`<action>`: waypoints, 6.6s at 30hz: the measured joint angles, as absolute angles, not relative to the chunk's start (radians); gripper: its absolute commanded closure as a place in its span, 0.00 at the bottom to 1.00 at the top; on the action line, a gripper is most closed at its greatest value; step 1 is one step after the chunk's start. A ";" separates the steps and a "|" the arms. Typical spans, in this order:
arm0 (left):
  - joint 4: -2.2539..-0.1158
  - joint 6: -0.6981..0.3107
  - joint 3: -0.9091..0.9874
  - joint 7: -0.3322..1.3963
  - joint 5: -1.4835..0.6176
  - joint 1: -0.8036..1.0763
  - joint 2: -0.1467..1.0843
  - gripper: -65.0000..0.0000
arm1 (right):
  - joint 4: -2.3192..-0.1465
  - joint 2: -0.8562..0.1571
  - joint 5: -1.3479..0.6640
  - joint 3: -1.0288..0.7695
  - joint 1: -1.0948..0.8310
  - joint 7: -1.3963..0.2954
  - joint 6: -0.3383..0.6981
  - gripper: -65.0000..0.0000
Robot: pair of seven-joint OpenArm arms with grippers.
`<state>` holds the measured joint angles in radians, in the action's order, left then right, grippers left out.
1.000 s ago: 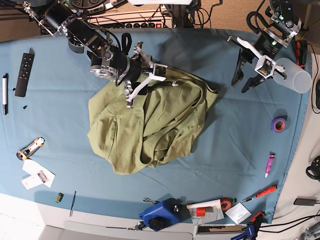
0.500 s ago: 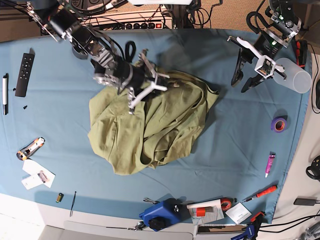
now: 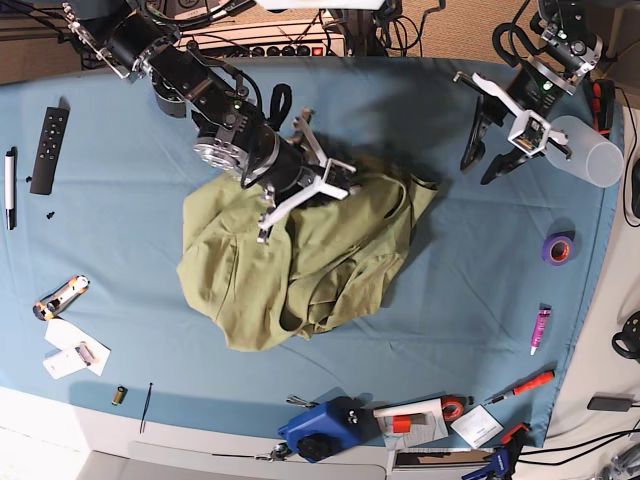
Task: Layout the t-shirt on the table in an organized manner, then fold the t-shirt properly
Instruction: 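Grasp the t-shirt fabric with the right gripper, then drag the grasped fabric away from the shirt with the right gripper, then grasp the opposite end of the shirt with the left gripper and pull outward, then release the shirt with the left gripper and lift it, then regrasp the shirt edge with the left gripper and pull it outward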
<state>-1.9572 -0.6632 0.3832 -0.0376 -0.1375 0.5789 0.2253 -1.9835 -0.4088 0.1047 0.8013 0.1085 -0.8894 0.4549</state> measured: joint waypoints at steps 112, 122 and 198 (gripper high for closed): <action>-1.350 -0.068 -0.076 0.461 -0.047 -0.267 0.323 1.00 | -1.611 -0.509 -0.001 -0.150 0.141 -0.892 0.222 1.00; -1.095 -0.105 -0.077 0.438 -0.054 -0.555 0.356 1.00 | -1.460 -0.504 -0.009 -0.149 0.141 -0.897 0.184 1.00; -1.539 0.024 0.113 0.855 -0.342 -0.089 0.019 0.50 | -1.438 -0.507 -0.024 -0.150 0.224 -0.902 0.218 0.71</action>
<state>-1.5394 0.0242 0.1135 0.8555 -0.3420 -0.0895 0.0185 -1.4380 -0.5068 -0.0242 -0.1497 0.2245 -0.9016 0.2184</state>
